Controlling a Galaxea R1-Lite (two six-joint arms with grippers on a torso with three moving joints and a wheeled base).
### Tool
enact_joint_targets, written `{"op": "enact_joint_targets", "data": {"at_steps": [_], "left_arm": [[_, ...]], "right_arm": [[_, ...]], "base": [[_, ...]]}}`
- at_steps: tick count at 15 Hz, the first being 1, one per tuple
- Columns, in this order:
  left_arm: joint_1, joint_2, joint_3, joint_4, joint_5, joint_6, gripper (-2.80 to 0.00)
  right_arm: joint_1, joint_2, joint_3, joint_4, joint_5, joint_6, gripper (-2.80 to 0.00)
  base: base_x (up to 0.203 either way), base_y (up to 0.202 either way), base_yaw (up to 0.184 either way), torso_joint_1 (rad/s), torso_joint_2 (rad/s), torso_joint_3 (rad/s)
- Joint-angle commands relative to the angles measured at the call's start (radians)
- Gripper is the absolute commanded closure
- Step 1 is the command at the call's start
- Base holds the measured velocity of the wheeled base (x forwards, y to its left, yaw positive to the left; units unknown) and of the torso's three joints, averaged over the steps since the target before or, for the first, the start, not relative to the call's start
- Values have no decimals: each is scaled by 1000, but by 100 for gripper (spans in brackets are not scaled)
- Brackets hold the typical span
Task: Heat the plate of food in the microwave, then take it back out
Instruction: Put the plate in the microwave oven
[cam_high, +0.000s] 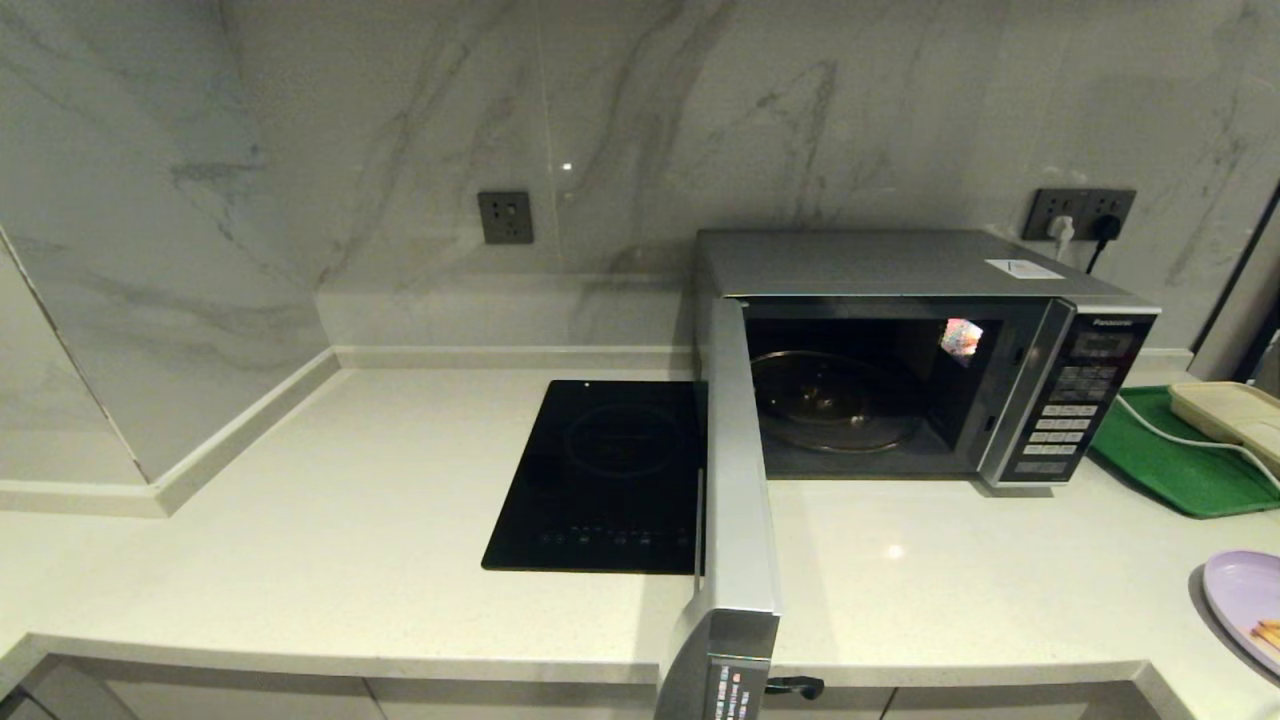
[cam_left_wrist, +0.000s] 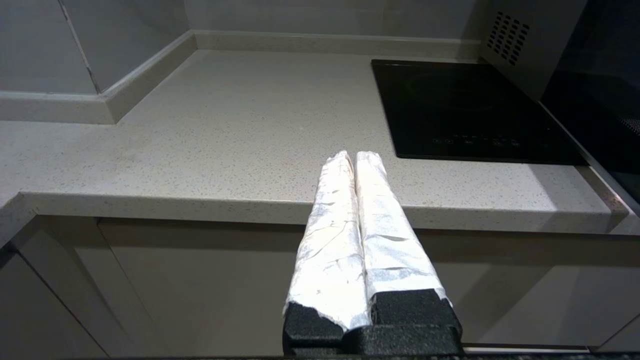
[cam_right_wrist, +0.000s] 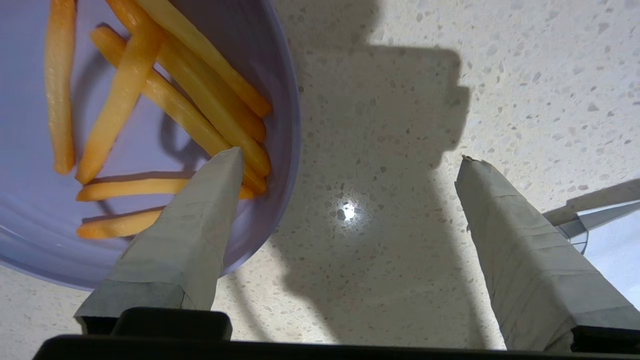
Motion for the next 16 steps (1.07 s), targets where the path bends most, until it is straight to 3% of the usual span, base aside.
{"op": "enact_joint_targets", "data": {"at_steps": [1,16], "left_arm": [[0,-2,0,-1,0,-1,0],[0,0,0,-1,0,-1,0]], "right_arm": [[0,0,6,4,-1,2,-280],[3,64,3,-56,1,2,-280]], "base": [[0,0,0,0,0,0],[0,0,0,0,0,0]]}}
